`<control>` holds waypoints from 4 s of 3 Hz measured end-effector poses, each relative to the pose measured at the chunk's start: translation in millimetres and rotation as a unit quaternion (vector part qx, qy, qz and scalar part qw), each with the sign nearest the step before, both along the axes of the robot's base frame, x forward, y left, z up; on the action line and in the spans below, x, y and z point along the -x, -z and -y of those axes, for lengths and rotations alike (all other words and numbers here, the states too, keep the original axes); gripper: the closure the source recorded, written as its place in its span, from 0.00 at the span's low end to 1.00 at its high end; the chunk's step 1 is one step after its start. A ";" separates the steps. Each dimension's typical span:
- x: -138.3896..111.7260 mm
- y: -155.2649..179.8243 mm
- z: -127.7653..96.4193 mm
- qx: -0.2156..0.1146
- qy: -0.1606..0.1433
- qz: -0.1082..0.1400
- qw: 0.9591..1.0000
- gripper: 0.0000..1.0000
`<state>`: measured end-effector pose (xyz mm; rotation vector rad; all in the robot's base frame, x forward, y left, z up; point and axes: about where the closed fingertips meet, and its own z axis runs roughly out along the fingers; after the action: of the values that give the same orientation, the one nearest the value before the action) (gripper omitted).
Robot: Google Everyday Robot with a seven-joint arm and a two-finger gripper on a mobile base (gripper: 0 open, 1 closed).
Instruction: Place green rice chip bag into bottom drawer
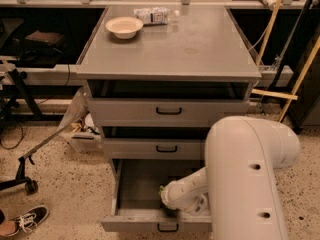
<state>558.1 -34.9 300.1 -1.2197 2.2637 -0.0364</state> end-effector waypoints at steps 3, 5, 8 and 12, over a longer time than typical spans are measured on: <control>-64.6 92.9 75.6 -0.061 -0.039 -0.061 0.996 1.00; -89.4 82.0 71.0 -0.078 -0.048 -0.058 0.994 0.58; -89.3 82.0 71.0 -0.078 -0.048 -0.058 0.994 0.00; -30.6 -155.7 139.9 -0.095 0.043 0.135 0.985 0.00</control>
Offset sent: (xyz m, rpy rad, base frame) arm 0.1671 -0.0427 -0.0398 0.3779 0.1143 0.1690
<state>588.7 -174.8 455.8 -0.9555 2.0304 -0.0168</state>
